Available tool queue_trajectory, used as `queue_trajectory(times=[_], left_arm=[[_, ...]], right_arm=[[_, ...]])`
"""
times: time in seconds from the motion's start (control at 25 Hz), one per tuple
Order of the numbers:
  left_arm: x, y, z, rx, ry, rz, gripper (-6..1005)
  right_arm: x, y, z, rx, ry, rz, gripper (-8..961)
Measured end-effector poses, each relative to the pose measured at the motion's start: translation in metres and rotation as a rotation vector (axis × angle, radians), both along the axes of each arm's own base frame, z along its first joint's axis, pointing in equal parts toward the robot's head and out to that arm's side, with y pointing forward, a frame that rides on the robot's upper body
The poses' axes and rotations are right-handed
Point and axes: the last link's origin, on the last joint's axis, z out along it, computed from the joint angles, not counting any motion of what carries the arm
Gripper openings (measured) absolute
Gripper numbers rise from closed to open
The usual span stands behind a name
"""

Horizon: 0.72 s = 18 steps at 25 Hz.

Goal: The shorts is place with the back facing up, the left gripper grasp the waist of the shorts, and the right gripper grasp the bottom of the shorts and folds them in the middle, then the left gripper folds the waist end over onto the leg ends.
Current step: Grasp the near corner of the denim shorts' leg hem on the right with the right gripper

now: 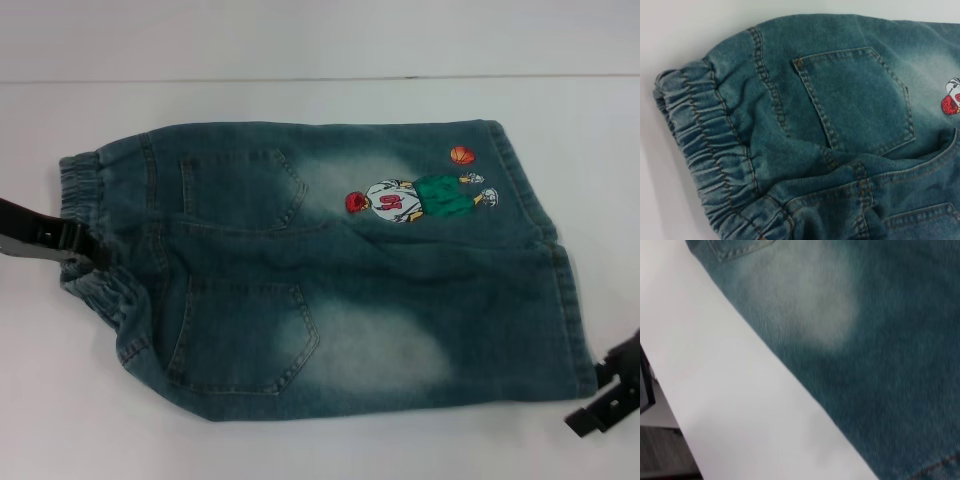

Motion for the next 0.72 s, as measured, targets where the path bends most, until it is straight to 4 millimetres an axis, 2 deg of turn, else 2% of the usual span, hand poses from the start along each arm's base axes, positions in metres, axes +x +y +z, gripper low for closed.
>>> queue_trajectory(times=[0.2,0.44,0.72], left_arm=[[-0.0003,-0.0006,-0.0001,-0.004,0.001,-0.006,16],[-0.0016,-0.0016,-0.0001,-0.005,0.001,-0.004,16],[-0.0012,-0.0014,-0.0002,-0.003,-0.001,-0.004,16]], right_arm=[[-0.0085,0.0028,-0.0032,0.016,0.071,0.035,919],[-0.0063,0.0019,-0.0017,0.016,0.073,0.045,729],[-0.007,0.0,-0.0056,0.009,0.08,0.048,588]])
